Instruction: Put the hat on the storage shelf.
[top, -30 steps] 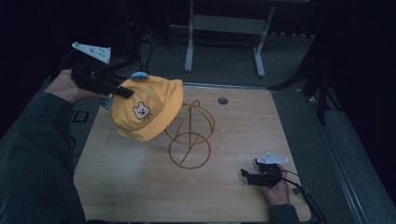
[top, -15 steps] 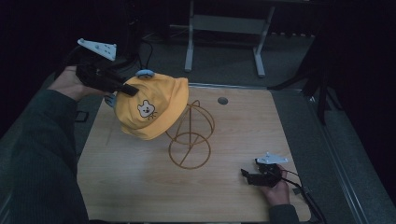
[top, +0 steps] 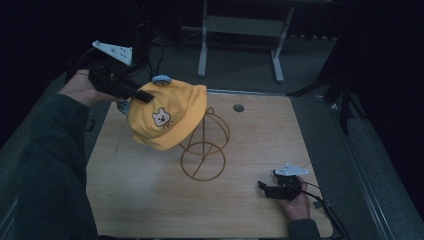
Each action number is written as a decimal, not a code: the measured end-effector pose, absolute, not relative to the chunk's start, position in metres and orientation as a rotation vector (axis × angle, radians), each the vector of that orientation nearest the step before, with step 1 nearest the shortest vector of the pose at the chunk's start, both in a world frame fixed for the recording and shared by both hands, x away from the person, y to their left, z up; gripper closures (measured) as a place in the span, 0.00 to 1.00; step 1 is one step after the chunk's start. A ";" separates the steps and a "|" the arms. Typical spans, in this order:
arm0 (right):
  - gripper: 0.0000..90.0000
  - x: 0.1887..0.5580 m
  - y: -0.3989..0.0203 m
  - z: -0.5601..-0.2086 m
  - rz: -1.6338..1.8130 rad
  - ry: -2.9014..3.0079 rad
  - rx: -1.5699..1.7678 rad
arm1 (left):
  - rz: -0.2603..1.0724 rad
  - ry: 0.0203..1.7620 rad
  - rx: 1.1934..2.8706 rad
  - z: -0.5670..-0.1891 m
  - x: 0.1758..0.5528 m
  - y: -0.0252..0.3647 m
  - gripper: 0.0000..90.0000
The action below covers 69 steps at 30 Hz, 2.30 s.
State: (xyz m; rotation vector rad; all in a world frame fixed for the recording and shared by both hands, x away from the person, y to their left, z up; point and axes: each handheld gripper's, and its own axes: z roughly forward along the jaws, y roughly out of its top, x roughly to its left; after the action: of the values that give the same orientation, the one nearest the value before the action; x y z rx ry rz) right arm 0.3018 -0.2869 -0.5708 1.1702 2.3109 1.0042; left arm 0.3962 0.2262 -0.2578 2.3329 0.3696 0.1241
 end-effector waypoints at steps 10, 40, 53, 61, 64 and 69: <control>0.23 0.302 -0.287 -0.571 1.005 2.311 1.171 | 0.104 0.349 2.342 -0.258 0.399 0.216 0.87; 0.23 0.302 -0.287 -0.571 1.004 2.312 1.171 | 0.085 0.319 2.431 -0.254 0.407 0.172 0.87; 0.23 0.302 -0.287 -0.571 1.001 2.314 1.169 | 0.101 0.313 2.478 -0.252 0.410 0.152 0.87; 0.23 0.302 -0.287 -0.571 1.001 2.314 1.168 | 0.100 0.294 2.496 -0.251 0.413 0.133 0.86; 0.23 0.302 -0.287 -0.571 1.001 2.314 1.168 | 0.094 0.287 2.504 -0.251 0.414 0.126 0.85; 0.23 0.302 -0.287 -0.571 1.000 2.315 1.167 | 0.090 0.274 2.531 -0.253 0.416 0.113 0.85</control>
State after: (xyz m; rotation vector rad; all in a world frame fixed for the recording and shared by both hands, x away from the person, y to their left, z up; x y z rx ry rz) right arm 0.3019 -0.2873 -0.5705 1.1671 2.3151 0.9996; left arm 0.4155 0.1129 -0.2526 2.5306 0.2739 0.0904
